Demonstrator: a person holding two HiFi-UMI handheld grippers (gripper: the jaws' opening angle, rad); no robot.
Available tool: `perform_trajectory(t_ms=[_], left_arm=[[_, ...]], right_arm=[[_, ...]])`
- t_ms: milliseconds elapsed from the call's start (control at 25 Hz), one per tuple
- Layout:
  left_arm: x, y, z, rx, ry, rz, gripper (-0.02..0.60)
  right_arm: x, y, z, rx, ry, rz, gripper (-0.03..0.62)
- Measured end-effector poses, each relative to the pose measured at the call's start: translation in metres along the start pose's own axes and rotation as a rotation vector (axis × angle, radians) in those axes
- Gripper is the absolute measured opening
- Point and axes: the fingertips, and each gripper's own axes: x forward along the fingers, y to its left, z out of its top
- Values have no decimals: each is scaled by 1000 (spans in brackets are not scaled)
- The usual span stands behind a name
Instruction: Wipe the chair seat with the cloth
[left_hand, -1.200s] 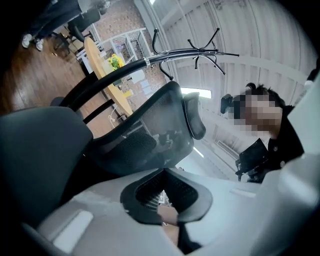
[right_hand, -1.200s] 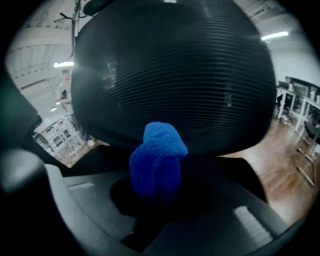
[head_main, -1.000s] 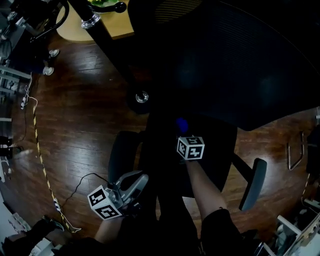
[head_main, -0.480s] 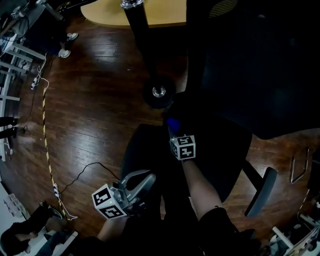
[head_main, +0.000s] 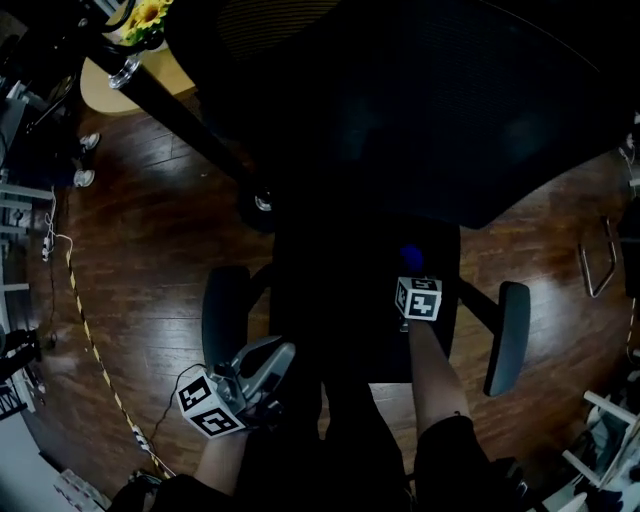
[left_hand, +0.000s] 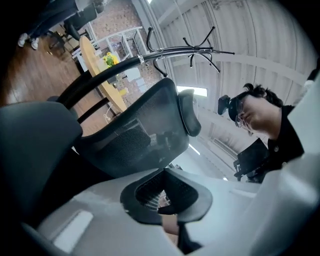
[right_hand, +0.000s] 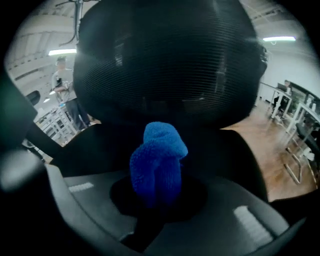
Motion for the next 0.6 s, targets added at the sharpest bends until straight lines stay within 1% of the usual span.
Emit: perform_trajectory(t_ms=[120,160,240,400,520,600], left_arm=[[22,-8,-6,6,39,-29,-11],[28,-10,-8,5,51,-37,-11],[38,-15,-15,5,75,-51,-11],[47,-23,-24,10,98,-67,-11],[43,-19,-21,14,89,-55,-11],[36,-15,-17,17,71,-43,-11]], right_arm=[[-27,-68,-5,63,15,-115,35],[-34,-84,-6,76,16,-137,35],[-47,-105,-7,90,7,-154,35],[-52,-112,-6,89,-23,-160,35],[-47,-112,-6,74,-28,-165,35],[-45,-114,-5,73,-12,-166,35]])
